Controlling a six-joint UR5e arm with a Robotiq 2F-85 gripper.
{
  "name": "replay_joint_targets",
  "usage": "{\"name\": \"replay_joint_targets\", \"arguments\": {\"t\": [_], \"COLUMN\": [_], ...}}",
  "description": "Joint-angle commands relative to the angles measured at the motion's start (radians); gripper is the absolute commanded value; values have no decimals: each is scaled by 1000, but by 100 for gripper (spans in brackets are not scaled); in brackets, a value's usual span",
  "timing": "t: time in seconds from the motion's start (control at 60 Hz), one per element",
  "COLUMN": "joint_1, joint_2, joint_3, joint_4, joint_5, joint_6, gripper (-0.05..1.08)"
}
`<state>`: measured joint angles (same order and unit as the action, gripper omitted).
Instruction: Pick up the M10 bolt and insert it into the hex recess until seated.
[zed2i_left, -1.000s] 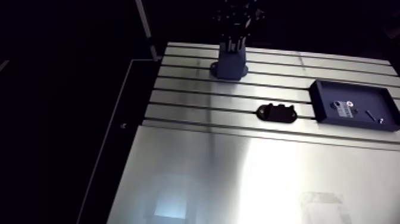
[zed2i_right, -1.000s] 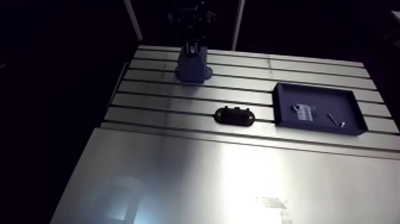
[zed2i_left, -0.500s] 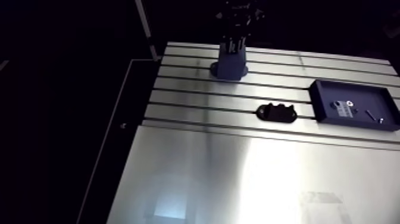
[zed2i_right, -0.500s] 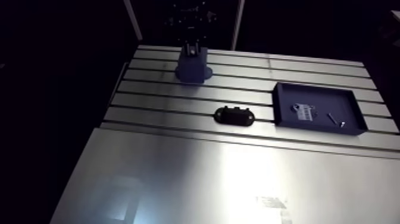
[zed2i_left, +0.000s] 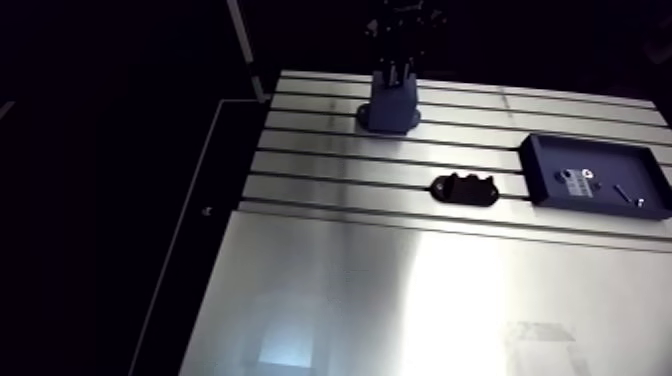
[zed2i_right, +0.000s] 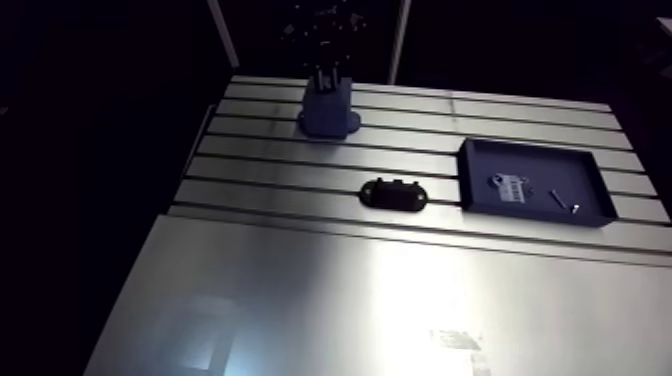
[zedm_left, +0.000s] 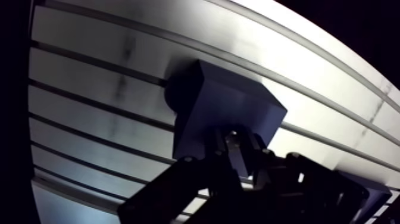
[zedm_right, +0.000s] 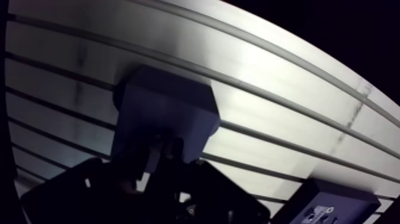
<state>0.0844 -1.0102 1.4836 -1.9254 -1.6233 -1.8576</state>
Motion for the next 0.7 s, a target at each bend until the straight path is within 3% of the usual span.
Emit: {"name": "replay_joint_targets", "arguments": {"t": [0.017,0.7], "joint_1": [0,6], "joint_2": [-1,-12], "joint_3": [2,20], "joint_4": [-2,-1], "joint_5": [-7,1], "joint_6": [-65,-237], "gripper": [73,73]}}
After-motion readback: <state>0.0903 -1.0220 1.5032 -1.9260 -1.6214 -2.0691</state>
